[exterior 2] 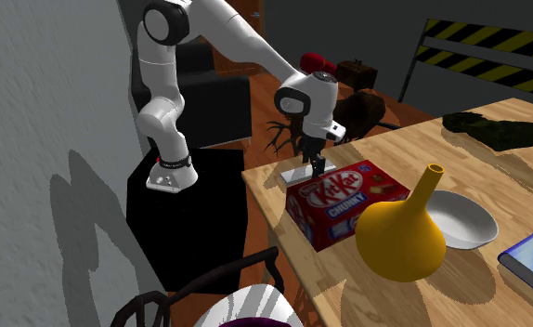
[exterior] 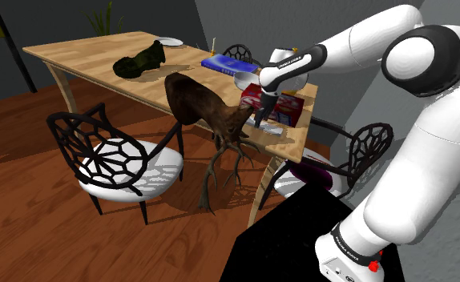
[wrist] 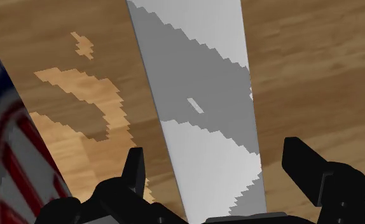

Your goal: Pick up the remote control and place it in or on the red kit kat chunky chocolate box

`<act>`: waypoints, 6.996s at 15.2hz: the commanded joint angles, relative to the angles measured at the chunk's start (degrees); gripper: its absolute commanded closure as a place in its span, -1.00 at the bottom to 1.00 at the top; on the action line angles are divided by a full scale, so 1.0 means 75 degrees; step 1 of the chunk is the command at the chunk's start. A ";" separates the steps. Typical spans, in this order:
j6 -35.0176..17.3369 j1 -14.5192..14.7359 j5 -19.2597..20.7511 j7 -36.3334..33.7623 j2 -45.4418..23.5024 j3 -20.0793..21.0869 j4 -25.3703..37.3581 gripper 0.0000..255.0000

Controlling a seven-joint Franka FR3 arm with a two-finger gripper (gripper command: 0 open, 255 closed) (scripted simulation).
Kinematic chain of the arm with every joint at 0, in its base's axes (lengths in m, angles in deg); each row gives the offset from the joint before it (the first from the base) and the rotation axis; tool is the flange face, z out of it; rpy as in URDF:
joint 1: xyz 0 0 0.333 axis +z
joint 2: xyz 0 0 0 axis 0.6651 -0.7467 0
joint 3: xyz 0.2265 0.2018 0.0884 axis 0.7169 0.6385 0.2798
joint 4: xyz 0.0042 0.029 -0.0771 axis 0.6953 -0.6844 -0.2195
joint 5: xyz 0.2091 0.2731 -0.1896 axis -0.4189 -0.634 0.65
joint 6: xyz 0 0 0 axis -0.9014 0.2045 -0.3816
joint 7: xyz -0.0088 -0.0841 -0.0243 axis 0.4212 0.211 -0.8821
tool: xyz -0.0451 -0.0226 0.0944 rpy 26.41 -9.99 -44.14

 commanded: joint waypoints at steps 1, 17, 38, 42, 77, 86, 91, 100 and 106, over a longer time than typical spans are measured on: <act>-0.0142 0.0001 -0.0030 0.0011 -0.0090 0.0012 -0.0051 -1.00; -0.0142 0.0002 -0.0030 0.0010 -0.0087 0.0012 -0.0055 1.00; 0.1658 0.0049 0.0272 -0.0218 0.0837 -0.0037 0.0851 1.00; 0.2048 0.0053 0.0310 -0.0249 0.0964 -0.0038 0.1118 1.00; 0.3585 -0.1558 -0.0712 0.1778 -0.2769 -0.0556 0.6206 1.00; 0.3349 -0.1542 -0.0724 0.1794 -0.2792 -0.0548 0.5991 1.00; 0.3349 -0.1542 -0.0724 0.1793 -0.2793 -0.0548 0.5992 -1.00; 0.4326 -0.1638 -0.0702 0.1742 -0.2800 -0.0569 0.6984 -1.00; 0.4327 -0.1639 -0.0703 0.1742 -0.2803 -0.0569 0.6988 -1.00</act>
